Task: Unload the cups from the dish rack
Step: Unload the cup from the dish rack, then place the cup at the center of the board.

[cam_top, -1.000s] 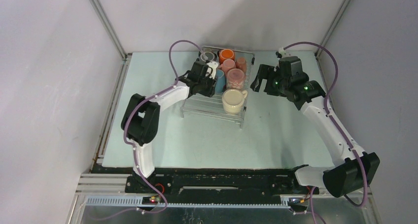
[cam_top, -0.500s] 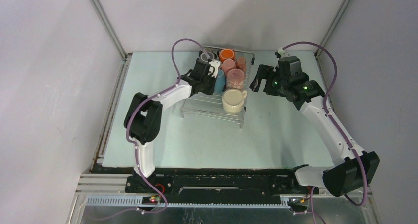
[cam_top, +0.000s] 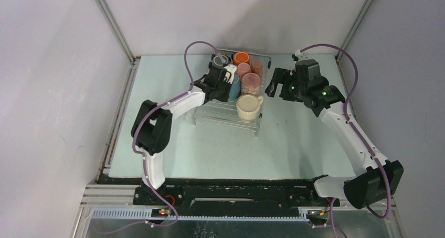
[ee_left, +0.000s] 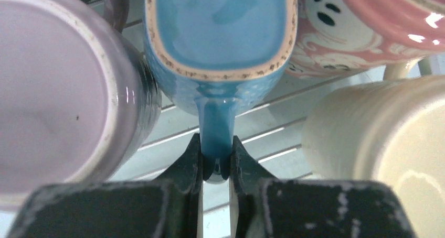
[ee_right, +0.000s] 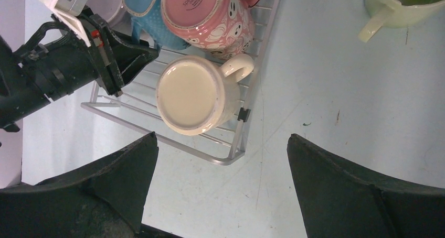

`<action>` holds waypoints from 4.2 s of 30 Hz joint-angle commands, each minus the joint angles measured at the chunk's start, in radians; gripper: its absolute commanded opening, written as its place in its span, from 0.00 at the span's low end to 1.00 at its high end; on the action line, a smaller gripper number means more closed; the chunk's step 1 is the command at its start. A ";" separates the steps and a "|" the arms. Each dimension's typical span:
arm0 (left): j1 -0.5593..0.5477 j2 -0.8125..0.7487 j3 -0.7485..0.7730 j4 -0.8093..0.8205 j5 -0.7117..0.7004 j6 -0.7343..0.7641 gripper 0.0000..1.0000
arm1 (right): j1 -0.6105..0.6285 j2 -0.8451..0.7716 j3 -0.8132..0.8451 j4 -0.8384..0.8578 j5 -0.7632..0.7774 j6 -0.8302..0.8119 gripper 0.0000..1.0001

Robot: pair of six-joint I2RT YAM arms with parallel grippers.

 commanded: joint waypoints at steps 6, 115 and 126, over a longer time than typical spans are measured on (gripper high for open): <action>-0.040 -0.190 -0.052 0.074 -0.056 -0.037 0.00 | 0.020 0.003 -0.003 0.037 -0.001 0.006 1.00; -0.052 -0.650 -0.117 0.057 0.426 -0.606 1.00 | -0.149 -0.193 -0.132 0.511 -0.420 0.401 0.00; -0.053 -0.688 -0.056 -0.137 0.336 -0.483 1.00 | -0.217 -0.125 0.002 0.078 -0.178 0.115 0.00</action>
